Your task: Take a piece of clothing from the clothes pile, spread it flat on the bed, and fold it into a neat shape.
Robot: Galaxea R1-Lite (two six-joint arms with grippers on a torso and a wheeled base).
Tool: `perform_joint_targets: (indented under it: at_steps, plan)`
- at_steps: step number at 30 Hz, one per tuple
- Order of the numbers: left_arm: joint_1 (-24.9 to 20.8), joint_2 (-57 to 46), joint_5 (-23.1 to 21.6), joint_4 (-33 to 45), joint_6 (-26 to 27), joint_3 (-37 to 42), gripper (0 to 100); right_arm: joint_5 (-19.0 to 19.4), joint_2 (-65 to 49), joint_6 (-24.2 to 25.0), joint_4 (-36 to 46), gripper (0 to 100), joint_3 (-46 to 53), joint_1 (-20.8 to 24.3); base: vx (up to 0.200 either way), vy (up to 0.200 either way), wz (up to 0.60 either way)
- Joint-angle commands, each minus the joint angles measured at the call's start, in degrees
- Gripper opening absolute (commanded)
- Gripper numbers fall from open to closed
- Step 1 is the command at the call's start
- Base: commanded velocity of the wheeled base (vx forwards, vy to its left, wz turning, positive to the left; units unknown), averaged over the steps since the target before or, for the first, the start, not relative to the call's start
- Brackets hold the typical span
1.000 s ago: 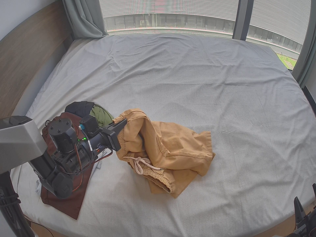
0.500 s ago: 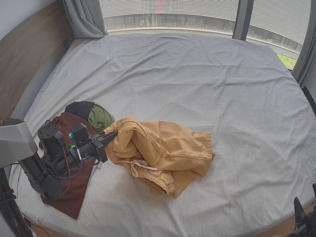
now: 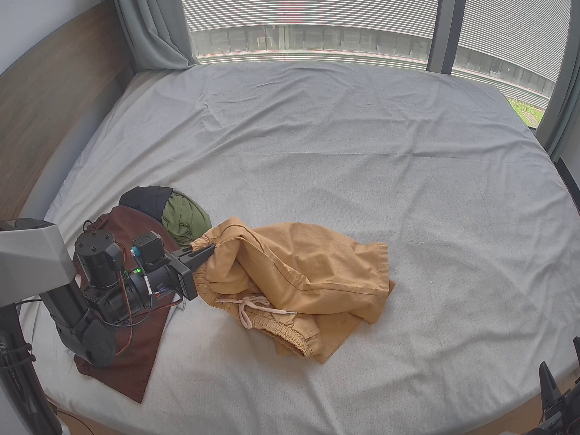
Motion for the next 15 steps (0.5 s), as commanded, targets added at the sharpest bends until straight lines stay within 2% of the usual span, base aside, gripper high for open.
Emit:
perform_joint_targets:
  at_steps: [1, 11, 15]
  plan:
    - [0.06, 0.34, -0.01, -0.05, 0.01, 0.02, 0, 0.47, -0.93, -0.19, -0.02, 100, 1.01, 0.04, 0.000, 0.000, 0.00]
    - [0.15, 1.48, -0.01, -0.05, 0.01, -0.07, 0, 0.82, -0.93, -0.45, -0.90, 100, 0.92, -0.05, 0.000, 0.000, 0.00]
    - [0.15, 1.57, -0.01, -0.05, 0.01, 0.02, 0, 1.79, 2.94, -0.19, -7.40, 100, -7.95, -1.63, 0.000, 0.000, 0.00]
